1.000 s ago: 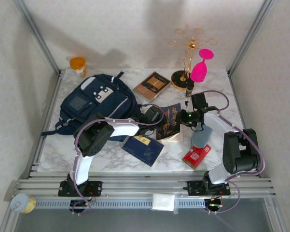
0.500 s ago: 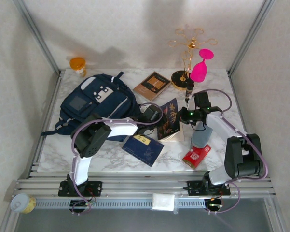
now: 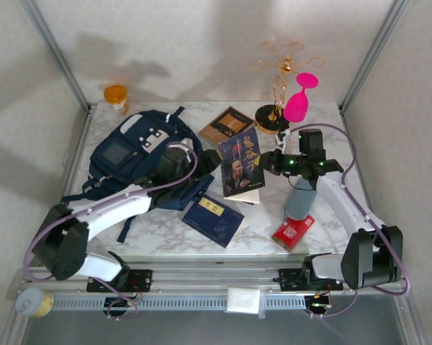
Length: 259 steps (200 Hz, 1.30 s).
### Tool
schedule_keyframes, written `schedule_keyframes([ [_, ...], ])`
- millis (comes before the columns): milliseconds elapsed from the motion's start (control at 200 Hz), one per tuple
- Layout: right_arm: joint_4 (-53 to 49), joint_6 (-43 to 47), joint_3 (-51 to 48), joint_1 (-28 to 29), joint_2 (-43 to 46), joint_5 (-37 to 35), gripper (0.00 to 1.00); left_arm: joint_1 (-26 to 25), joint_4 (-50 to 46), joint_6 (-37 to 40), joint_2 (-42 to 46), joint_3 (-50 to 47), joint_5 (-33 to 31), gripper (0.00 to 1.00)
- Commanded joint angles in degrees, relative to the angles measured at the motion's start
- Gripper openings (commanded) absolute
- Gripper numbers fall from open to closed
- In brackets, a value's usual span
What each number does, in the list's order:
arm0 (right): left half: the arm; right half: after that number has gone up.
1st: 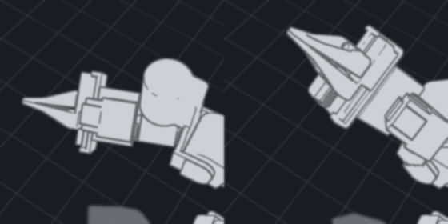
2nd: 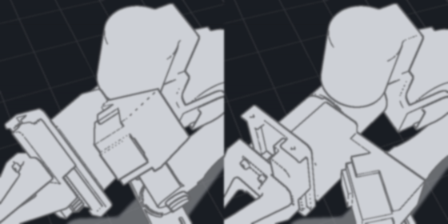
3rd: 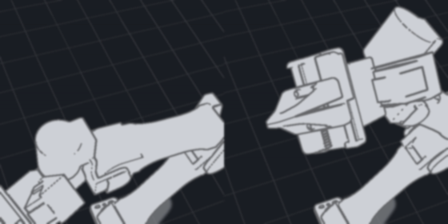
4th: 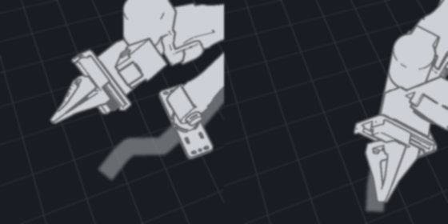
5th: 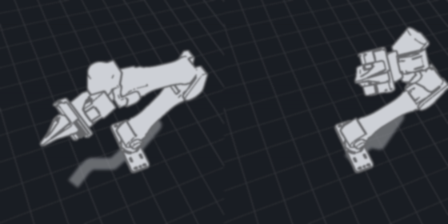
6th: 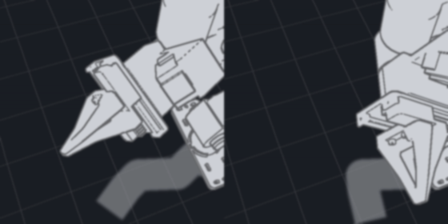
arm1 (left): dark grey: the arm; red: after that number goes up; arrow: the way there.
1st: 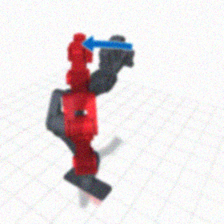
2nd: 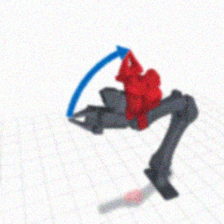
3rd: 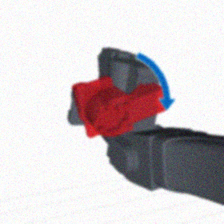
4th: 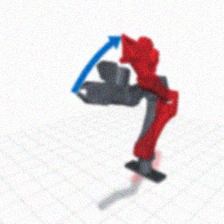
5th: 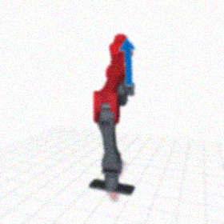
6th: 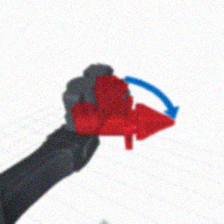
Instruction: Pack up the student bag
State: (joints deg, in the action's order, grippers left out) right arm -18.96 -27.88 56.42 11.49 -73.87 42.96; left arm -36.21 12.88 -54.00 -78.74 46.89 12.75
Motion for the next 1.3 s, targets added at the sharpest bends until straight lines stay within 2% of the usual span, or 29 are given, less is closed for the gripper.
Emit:
schedule_keyframes([
  [0, 6.44, -5.3, 2.43, -0.06, 3.77, 8.09, 0.0, 0.43, 2.54, 1.32, 5.06, -4.01, 5.22, 0.98],
  [140, 15.43, -13.68, 0.16, 1.62, 5.12, 12.93, 0.0, 0.31, 12.62, -1.39, 7.1, -8.72, 10.79, 0.98],
  [290, 19.86, -18.26, -0.73, 4.85, 5.18, 12.27, 0.0, -0.5, 23.97, -4.4, 7.15, -11.29, 12.34, 0.89],
  [355, 23.99, -20.77, -1.97, 5.72, 4.8, 13.43, 0.0, -0.95, 27.19, -5.36, 5.33, -9.95, 15.05, 0.85],
  [461, 22.82, -19.54, -2.2, 5.83, 4.06, 12.85, 0.0, -1.56, 31.05, -6.28, 4.02, -9.1, 17.51, 0.69],
  [616, 20.34, -16.75, -3.02, 5.83, 2.95, 12.24, 0.0, -1.94, 32.25, -5.98, 5.25, -9.19, 17.02, 0.42],
  [681, 20.15, -16.08, -3.5, 5.91, 2.85, 11.82, 0.08, -1.94, 32.07, -5.87, 5.66, -9.1, 16.13, 0.27],
  [786, 18.39, -14.58, -3.51, 5.57, 2.53, 11.12, 0.18, -1.94, 32.2, -6.04, 5.44, -8.25, 16.24, 0.09],
  [856, 17.07, -13.54, -3.6, 5.24, 2.83, 10.83, 0.35, -1.85, 32.3, -6.35, 5.27, -7.49, 16.01, 0.0],
  [976, 13.16, -11.07, -4.03, 2.98, 4.03, 10.67, 0.68, -1.67, 33.61, -7.76, 4.69, -5.6, 16.94, 0.0],
  [1016, 13.19, -11.37, -4.95, 1.98, 4.62, 11.17, 0.85, -1.75, 34.88, -8.64, 4.41, -5.17, 17.42, 0.0],
  [1061, 14.09, -12.01, -6.13, 1.62, 5.0, 12.16, 0.98, -1.84, 36.9, -9.78, 4.1, -4.91, 17.86, 0.0],
  [1191, 15.3, -12.73, -7.3, 1.77, 3.53, 15.57, 0.99, -2.24, 41.03, -12.4, 2.32, -3.94, 18.48, 0.0],
  [1292, 29.22, -21.55, -10.38, 3.08, 4.41, 21.39, 0.99, -2.38, 39.59, -12.23, 0.75, -2.58, 18.2, 0.0],
])
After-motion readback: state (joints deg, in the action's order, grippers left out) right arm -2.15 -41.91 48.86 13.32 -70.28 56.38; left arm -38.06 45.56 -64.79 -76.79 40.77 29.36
